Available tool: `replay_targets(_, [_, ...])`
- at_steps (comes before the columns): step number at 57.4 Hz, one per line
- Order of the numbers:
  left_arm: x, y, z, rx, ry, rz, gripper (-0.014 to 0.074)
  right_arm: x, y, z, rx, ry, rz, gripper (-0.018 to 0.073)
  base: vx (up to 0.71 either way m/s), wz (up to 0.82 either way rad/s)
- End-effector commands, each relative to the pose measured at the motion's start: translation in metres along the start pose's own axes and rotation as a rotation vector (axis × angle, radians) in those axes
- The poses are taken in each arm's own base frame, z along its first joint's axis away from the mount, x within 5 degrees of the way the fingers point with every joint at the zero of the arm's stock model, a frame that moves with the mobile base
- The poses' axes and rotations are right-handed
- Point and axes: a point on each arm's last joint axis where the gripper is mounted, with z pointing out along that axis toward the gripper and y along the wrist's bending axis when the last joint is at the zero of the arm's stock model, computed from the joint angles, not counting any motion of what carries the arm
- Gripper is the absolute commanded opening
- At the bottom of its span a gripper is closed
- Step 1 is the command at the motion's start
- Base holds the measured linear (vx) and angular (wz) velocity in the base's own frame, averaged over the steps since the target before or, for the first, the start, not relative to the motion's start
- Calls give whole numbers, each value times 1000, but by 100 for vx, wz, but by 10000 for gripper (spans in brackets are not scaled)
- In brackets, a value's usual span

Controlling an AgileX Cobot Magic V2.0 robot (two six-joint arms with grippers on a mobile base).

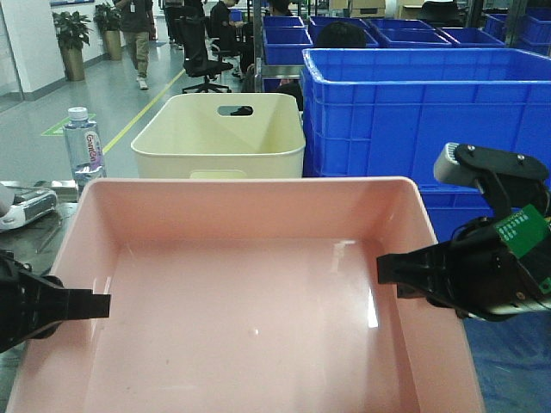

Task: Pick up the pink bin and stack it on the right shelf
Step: 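Lower the pink bin onto the metal table with both grippers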

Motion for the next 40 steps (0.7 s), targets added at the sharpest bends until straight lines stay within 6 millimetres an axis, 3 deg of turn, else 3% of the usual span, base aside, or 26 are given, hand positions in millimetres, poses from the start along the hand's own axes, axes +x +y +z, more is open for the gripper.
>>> replay_targets(1, [-12,-11,-14,45,-99,-2,-1,-21,4,-20,-52,-205,-14,-8,0,1])
replay_targets(23, [-16,-10,-14,32,-143,-3,-1,-19,4,-20,-52,-180,-6,-8,0,0])
replay_targets(40, [-14,2,17,13,-49,-34,3,-9,1,7,2,-13,-6,-4,0,0])
